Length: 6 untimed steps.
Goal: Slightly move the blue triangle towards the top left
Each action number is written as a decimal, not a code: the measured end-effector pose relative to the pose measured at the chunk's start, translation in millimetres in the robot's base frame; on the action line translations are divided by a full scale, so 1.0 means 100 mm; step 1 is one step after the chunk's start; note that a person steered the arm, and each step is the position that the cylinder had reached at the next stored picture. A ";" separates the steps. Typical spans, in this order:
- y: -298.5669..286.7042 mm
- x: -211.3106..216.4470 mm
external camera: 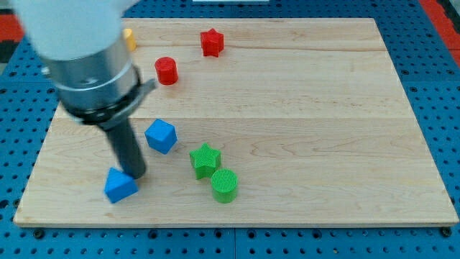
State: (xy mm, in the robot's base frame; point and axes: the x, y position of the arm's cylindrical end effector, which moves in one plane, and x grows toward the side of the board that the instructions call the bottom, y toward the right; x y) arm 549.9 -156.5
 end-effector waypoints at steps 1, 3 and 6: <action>0.45 0.18; -0.21 0.55; 0.56 0.03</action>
